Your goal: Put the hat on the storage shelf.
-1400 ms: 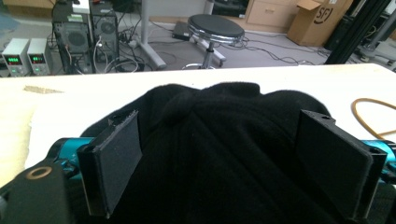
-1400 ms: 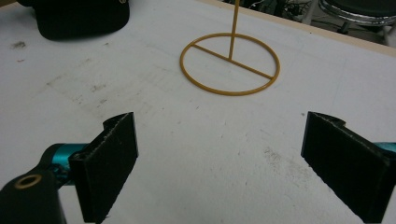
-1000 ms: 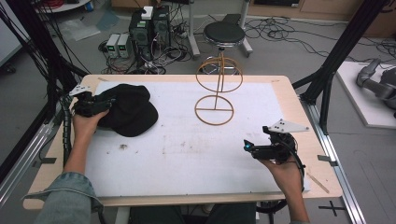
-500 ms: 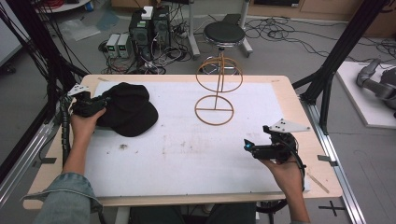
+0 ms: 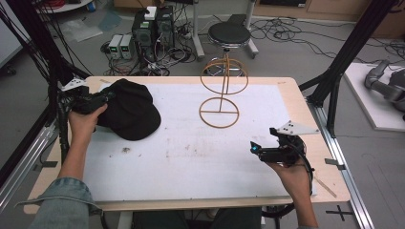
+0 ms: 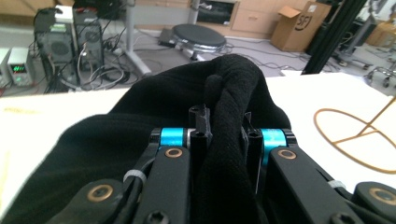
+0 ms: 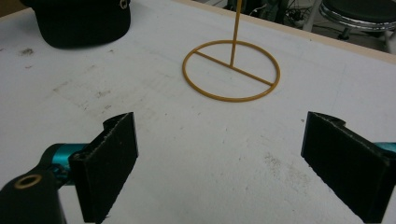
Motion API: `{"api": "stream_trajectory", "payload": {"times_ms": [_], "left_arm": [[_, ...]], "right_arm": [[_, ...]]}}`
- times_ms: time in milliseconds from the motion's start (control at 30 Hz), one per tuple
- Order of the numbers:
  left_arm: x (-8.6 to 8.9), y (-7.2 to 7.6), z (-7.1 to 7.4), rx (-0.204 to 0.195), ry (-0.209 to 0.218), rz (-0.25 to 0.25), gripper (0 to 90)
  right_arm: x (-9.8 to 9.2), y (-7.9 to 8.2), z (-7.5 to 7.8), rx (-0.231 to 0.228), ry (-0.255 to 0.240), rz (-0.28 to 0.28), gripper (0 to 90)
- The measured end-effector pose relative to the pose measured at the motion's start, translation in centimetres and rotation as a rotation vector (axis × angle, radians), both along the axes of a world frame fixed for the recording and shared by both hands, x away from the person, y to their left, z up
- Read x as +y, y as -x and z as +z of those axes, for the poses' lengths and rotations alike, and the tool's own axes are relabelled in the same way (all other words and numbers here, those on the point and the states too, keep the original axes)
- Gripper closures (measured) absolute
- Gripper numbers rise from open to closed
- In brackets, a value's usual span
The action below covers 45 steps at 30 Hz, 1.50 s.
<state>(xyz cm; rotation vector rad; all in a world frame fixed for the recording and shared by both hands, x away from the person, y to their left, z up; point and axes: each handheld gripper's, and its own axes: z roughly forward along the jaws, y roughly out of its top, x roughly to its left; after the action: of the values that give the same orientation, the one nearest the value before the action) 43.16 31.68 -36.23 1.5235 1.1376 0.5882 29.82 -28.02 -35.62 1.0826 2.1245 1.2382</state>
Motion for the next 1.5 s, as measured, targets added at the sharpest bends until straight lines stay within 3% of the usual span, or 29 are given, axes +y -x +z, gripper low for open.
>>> {"api": "stream_trajectory", "payload": {"times_ms": [100,200,433,667,1500], "left_arm": [[-0.6,0.3,0.9,-0.025,-0.012,-0.013,79.3],[-1.0,0.4,1.8,-0.044,0.003,-0.032,79.4],[-1.9,0.9,4.0,-0.073,0.063,-0.057,79.3],[-2.0,1.4,5.7,-0.106,0.154,-0.074,79.4],[-4.6,2.2,12.4,-0.212,0.208,-0.149,79.3]], "right_arm": [[0.0,0.1,0.2,0.001,0.003,-0.003,10.6],[0.0,0.0,0.3,-0.006,0.0,0.0,10.6],[-0.3,0.1,0.6,-0.011,-0.011,-0.004,10.6],[-0.7,0.2,0.8,-0.017,-0.021,-0.01,10.6],[-1.0,0.2,1.0,-0.021,-0.038,-0.011,10.6]]}}
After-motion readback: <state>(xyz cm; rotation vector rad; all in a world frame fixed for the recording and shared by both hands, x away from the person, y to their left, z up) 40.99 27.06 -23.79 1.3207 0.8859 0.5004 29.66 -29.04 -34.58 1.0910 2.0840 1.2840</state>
